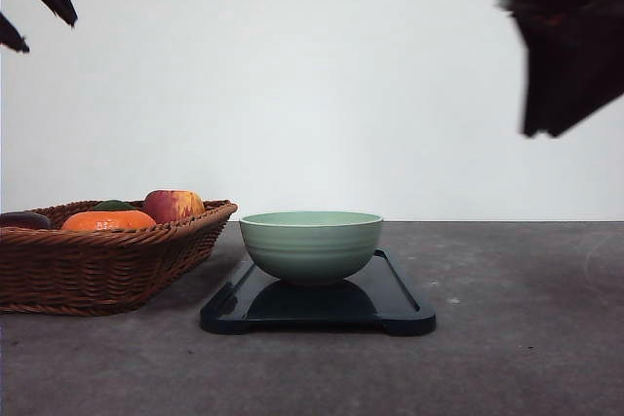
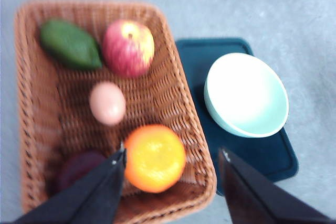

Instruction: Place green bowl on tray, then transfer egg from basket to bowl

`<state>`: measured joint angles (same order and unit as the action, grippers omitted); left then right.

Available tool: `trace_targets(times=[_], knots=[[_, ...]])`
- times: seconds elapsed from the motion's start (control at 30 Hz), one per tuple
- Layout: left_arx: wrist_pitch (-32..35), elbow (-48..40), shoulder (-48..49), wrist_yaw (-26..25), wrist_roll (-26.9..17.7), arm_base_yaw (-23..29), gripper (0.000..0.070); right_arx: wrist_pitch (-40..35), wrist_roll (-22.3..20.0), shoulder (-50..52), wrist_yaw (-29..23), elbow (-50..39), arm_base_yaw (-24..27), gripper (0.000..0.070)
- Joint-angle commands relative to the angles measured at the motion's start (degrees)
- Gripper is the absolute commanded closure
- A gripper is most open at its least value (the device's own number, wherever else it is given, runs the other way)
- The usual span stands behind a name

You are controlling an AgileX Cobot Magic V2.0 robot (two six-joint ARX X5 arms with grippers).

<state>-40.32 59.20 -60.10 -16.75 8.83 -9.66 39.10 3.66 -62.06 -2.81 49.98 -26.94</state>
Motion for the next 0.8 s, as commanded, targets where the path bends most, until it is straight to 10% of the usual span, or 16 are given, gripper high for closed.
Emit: trace_targets(times=[0.0,0.13,0.77], knots=[[0.44,1.37,-1.51,-0.25,1.54,-0.71,0.0336,2.45,1.68,0.56,-1.01,0.31,-0.17,0.052],[-1.35,3.63,-5.92,1.58,1.46,-2.16,0.0336,6.66,2.94,2.97,-2.31,0.31,-0.18,0.0423],[-16.43,29.56,-38.03,12.54,-3.42,-4.62,0.0263,7.24,4.58,5.75,-3.41,0.31,-0.2,0.0419]])
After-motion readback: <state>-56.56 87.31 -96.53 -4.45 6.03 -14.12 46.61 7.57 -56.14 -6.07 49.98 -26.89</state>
